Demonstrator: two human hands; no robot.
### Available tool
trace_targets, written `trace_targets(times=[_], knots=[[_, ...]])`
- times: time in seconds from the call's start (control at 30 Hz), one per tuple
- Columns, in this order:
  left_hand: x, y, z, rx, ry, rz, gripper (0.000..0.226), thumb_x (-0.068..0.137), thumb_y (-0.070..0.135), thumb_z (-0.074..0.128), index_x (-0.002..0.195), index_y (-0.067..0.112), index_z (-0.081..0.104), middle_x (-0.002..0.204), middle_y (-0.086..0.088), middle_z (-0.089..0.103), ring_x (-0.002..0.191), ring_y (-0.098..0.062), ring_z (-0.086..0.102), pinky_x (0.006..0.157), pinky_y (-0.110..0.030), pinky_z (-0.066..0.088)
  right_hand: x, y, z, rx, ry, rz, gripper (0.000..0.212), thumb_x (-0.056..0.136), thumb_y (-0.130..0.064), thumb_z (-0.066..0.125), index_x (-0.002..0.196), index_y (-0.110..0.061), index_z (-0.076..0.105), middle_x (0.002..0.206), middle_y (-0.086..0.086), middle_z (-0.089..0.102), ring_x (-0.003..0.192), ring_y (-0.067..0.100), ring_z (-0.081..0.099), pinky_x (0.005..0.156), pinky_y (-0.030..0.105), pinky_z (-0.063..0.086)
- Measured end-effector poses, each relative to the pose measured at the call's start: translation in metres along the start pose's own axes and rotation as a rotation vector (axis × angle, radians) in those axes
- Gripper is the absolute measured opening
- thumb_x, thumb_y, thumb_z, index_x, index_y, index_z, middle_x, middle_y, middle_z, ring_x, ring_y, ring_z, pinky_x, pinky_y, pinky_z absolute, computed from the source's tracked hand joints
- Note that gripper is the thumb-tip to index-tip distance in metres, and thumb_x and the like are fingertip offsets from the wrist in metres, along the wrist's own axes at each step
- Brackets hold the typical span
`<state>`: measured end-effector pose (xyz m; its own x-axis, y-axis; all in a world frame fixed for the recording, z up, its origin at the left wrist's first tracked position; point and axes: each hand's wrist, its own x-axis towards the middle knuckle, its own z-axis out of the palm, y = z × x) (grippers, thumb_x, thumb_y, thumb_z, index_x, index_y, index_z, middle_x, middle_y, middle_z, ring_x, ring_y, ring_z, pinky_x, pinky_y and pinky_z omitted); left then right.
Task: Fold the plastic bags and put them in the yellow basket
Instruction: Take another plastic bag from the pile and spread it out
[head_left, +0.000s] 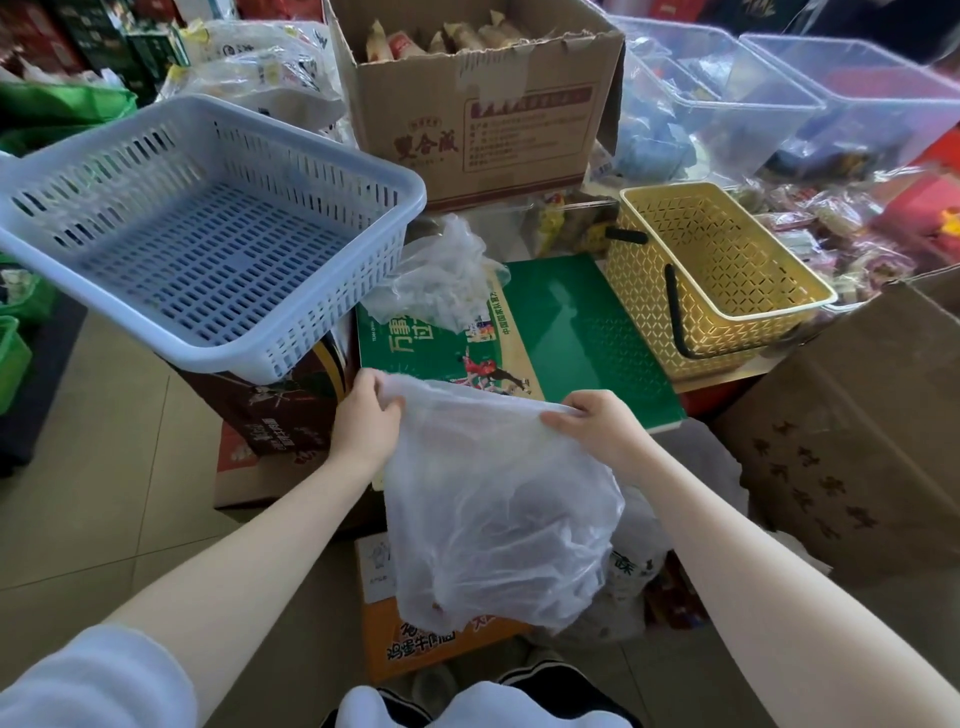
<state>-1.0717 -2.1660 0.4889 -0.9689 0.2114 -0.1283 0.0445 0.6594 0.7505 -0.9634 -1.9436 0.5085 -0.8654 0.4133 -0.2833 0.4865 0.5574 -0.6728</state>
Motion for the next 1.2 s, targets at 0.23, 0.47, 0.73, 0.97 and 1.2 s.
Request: trace_targets(times=[0.23,0.47,0.73,0.97,1.2], knots=[[-0.023,0.036,0.009,0.273,-0.14,1.049,0.044,0.085,0.036,0.052,0.12,0.009,0.053,0.126,-0.007,0.057,0.117,-0.017,0.047,0.103,-0.032,0.031,-0.012,-0.046,0.006,0.393,-0.259,-0.124,0.037,0.079,-0.023,0.068,0.112,-0.008,0.062,0.096,0.007,0.065,0.088,0.019,0.059,0.075,0.024,0.045],[-0.021,0.028,-0.001,-0.005,-0.103,0.873,0.025,0.086,0.032,0.057,0.095,0.009,0.061,0.084,0.002,0.062,0.069,0.003,0.048,0.066,-0.011,0.041,-0.023,-0.029,-0.008,0.739,-0.389,-0.114,0.029,0.087,0.007,0.054,0.111,-0.008,0.061,0.098,0.012,0.064,0.078,0.019,0.063,0.069,0.028,0.054],[-0.026,0.035,0.006,-0.121,-0.496,0.606,0.051,0.08,0.058,0.054,0.119,0.026,0.047,0.106,0.01,0.058,0.097,0.006,0.052,0.078,-0.007,0.039,-0.031,-0.043,0.003,0.54,-0.152,-0.204,0.049,0.099,-0.027,0.044,0.05,-0.024,0.05,0.049,-0.008,0.037,0.045,0.009,0.03,0.046,0.024,0.024],[-0.028,0.023,0.0,-0.272,-0.189,0.664,0.065,0.086,0.062,0.037,0.061,0.003,0.047,0.052,0.006,0.036,0.048,-0.007,0.033,0.049,-0.018,0.028,-0.033,-0.026,-0.006,0.76,0.045,-0.041,0.038,0.094,-0.025,0.053,0.067,0.001,0.059,0.056,0.008,0.054,0.048,0.018,0.048,0.05,0.026,0.04],[-0.023,0.024,-0.012,-0.313,-0.238,0.593,0.053,0.087,0.061,0.035,0.055,0.018,0.03,0.047,0.009,0.033,0.044,-0.005,0.027,0.047,-0.014,0.024,-0.041,-0.032,-0.006,0.776,0.008,-0.259,0.033,0.077,0.001,0.045,0.101,-0.013,0.062,0.091,-0.001,0.066,0.077,0.015,0.062,0.063,0.027,0.049]])
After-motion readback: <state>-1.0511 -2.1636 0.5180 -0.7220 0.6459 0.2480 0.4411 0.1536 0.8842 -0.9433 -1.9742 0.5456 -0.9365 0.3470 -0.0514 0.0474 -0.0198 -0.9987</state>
